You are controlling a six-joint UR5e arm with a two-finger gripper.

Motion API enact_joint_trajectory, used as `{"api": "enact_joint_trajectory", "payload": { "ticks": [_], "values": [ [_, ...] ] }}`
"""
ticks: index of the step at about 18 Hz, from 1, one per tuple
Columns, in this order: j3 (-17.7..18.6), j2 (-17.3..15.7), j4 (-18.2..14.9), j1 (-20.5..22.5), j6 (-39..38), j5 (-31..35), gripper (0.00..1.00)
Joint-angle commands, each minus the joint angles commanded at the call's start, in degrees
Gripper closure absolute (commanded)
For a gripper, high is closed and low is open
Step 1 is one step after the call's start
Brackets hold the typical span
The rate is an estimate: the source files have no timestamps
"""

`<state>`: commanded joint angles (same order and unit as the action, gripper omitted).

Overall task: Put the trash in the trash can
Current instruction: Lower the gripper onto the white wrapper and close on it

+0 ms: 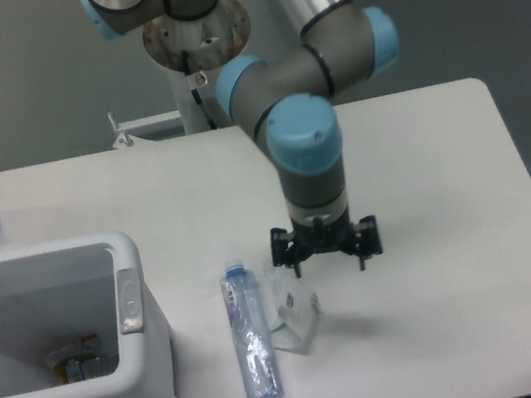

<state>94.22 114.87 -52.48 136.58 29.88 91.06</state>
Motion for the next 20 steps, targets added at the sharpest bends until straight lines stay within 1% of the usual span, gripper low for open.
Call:
{"api": "enact_joint_trajectory", "payload": {
  "ticks": [1,6,9,11,12,13,14,15,18,19,20],
  "values": [
    [0.0,0.3,0.7,0.0,-0.2,-0.3,0.0],
    [0.7,0.9,1.2,-0.1,-1.1,-3.2,0.0],
    [0.9,1.9,1.3,-0.4,-1.1,-3.2,0.0],
    [0.8,2.6,2.0,-0.7,-1.3,-2.7,0.0],
    [0.8,2.7,3.3,-0.7,-2.1,-2.7,0.07],
    [0.8,2.7,4.0,-0.7,-3.2,-2.6,0.27],
    [0.8,2.8,4.1,-0.7,-3.9,-2.6,0.41],
    [0.8,2.7,4.1,-0.7,-4.0,-2.6,0.51],
    [0.8,2.7,4.1,-0.7,-4.0,-2.6,0.53],
    [0.8,2.7,4.1,-0.7,-4.1,-2.6,0.74],
    [0.8,2.6,4.1,-0.7,-4.2,-2.7,0.98]
  ]
}}
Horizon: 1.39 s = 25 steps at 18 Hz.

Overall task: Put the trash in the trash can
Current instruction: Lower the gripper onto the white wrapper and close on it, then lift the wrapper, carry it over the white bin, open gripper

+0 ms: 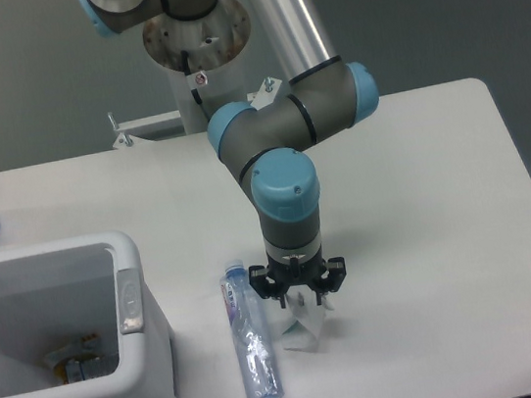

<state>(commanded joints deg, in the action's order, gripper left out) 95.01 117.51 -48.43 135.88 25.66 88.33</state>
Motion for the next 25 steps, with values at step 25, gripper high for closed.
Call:
{"api": "enact_joint_trajectory", "payload": {
  "ticks": [25],
  "values": [
    [-16.7,-17.0,0.3,0.5,-28.6,-29.2,1.0]
  ]
}}
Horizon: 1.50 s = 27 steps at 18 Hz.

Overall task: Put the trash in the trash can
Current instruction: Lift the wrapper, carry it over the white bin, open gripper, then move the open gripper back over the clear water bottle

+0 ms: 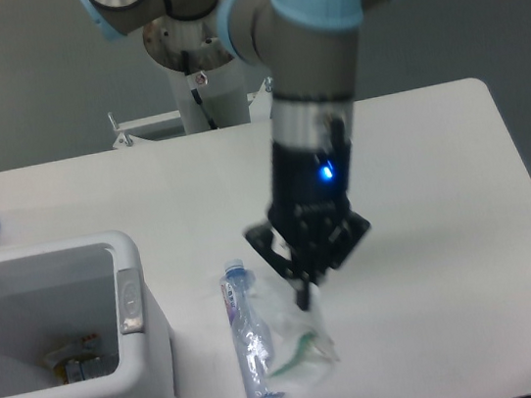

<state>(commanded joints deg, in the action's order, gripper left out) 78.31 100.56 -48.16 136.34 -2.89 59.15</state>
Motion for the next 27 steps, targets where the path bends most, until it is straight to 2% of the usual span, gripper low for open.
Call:
{"api": "enact_joint_trajectory", "payload": {
  "ticks": [3,6,7,8,9,10,16,20,21,25,27],
  "values": [
    [1.4,-1.9,0.0,-5.7,-0.2,0.0,1.0],
    [2.6,-1.4,0.1,-10.6,0.0,0.1,1.0],
    [2.9,-1.0,0.1,-12.0,0.1,0.2,0.91],
    [3.0,-0.7,0.1,-12.7,0.0,0.2,0.75],
    [3.2,-0.6,0.0,-13.0,0.3,0.2,0.42],
    [3.5,-0.7,0.3,-13.1,0.4,0.4,0.0],
    [4.7,-1.2,-0.1,-12.0,0.4,2.5,0.0],
    [4.9,-0.9,0.0,-5.1,0.5,2.5,0.0],
    [4.9,0.0,0.0,-3.6,0.5,2.5,0.0],
    [4.3,7.3,0.2,0.7,3.4,2.8,0.0],
    [4.4,8.9,0.3,2.1,6.7,4.2,0.0]
  ]
}}
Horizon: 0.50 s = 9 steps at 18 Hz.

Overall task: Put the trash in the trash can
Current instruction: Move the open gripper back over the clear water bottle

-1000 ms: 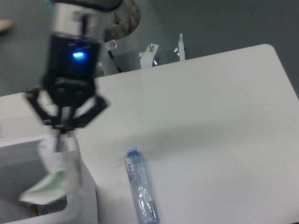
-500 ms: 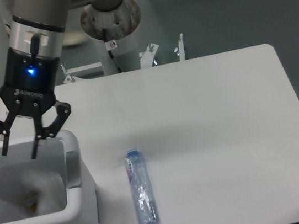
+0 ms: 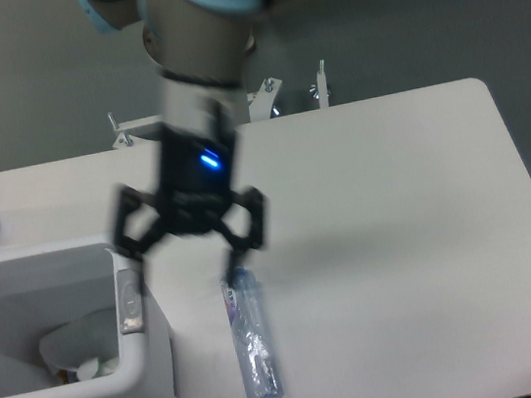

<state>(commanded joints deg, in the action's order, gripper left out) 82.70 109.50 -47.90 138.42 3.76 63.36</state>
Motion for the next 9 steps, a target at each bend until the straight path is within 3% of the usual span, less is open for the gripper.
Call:
{"api": "enact_joint_trajectory", "payload": {
  "ticks": [3,9],
  "values": [
    [0.9,2.4,-0.2,0.8,6.8,3.9,0.0],
    [0.7,12.0,0.3,0.6,13.3,7.3,0.0]
  ]
}}
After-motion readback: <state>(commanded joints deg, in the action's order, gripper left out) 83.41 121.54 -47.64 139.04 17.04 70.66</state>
